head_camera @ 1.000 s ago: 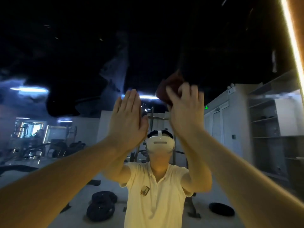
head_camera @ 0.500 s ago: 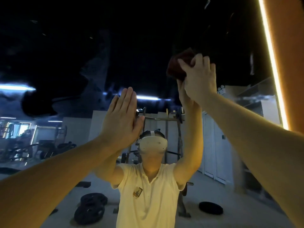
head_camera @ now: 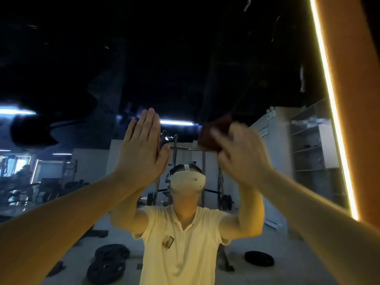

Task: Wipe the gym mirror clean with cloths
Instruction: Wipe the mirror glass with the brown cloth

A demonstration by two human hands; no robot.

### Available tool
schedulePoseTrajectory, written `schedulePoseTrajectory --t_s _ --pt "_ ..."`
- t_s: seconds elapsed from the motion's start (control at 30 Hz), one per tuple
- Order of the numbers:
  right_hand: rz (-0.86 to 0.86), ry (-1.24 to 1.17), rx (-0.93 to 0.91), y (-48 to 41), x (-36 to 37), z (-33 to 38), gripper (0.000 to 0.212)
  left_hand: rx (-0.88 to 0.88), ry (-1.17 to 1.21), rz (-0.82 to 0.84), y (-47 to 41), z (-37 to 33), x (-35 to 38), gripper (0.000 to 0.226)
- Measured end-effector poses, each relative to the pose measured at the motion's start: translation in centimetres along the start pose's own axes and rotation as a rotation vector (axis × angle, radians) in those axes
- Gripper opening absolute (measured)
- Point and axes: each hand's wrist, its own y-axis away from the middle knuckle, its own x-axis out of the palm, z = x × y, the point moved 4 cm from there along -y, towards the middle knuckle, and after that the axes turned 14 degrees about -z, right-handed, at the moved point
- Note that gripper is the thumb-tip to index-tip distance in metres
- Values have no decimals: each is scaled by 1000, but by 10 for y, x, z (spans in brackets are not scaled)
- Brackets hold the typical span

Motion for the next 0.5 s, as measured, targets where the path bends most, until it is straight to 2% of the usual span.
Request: schedulePoseTrajectory --t_s 0.1,0.17,0.23,0.3,0.37,0.43,0.5 --pt "23 189 354 -48 19 -51 54 9 -3 -3 1 0 2 78" --pt "-9 191 542 -52 24 -35 54 9 -2 -3 0 -1 2 78" --pt "-23 117 589 -32 22 13 55 7 8 -2 0 -1 2 78" --pt "-13 -42 502 4 10 70 56 9 19 -8 1 -1 1 77" --pt "42 -223 314 43 -6 104 51 8 33 6 0 0 0 77" --pt "123 -319 22 67 -21 112 49 9 50 35 -2 3 -4 79" --pt "196 -311 -268 61 -27 98 50 36 67 78 -4 7 -9 82"
